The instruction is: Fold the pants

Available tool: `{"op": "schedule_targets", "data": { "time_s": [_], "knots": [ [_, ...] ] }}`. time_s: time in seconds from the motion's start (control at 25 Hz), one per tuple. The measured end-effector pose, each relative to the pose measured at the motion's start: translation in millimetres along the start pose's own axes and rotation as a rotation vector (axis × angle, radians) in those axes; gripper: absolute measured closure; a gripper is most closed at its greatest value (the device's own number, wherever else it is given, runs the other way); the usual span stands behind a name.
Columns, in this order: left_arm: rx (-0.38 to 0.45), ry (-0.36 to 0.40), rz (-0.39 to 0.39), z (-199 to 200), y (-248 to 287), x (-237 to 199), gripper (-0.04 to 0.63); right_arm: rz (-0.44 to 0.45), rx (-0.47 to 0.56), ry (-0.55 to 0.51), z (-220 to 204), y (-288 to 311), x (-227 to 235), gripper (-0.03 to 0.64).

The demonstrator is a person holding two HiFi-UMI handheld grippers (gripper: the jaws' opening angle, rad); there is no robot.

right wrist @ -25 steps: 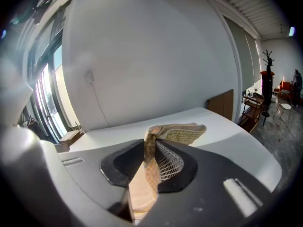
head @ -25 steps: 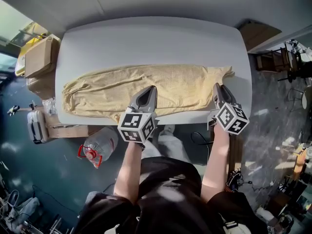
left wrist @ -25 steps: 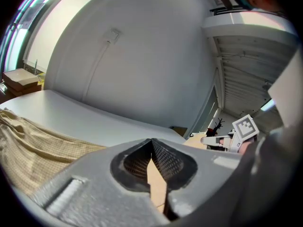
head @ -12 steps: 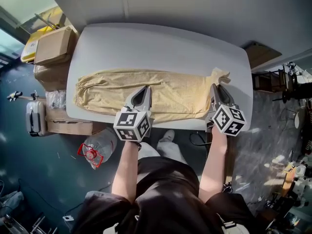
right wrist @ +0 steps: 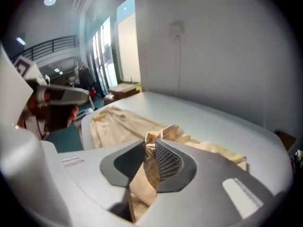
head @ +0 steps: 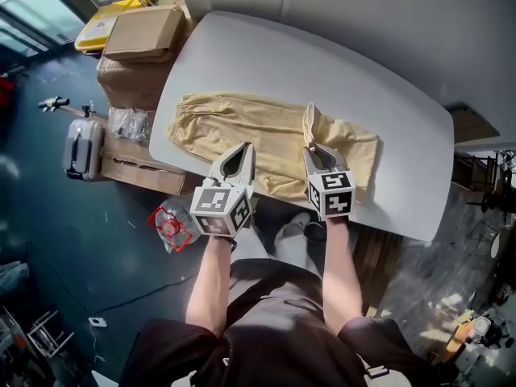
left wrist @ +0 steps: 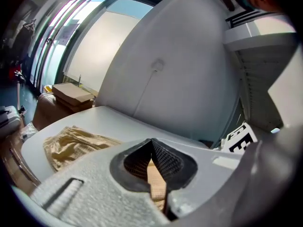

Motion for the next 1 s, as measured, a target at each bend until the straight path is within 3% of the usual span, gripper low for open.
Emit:
{"op": "schedule_targets", "data": {
  "time_s": [0.12,0.4,0.68,1.0],
  "knots": [
    [-0.031,0.0,0.002,-21,-11,-15,0.591,-0.014,-0.125,-0.084,-44,35,-27,0.546],
    [-0.05,0.002,-0.017,-34,-26,-22,0.591,0.038,-0.153,-0.029,-65,44,-51,0.532],
    [-0.009,0.04,-0.077,-14,-18,-2,0.591,0.063,-0.02,0.066,-36,9,-40,0.537],
    [0.045,0.085,-0.164,18,-1,41,0.591,0.067,0.24,0.115,32,-69,-15,0.551]
  ]
}}
Point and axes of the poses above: the fingertips, and each gripper's own axes: y forward along the fingers, x to its right, z out of its top, the point moved 5 cm from there along -y, backward along the fingers, and after that the axes turned 15 degrees about y, right-handed, at the moved point
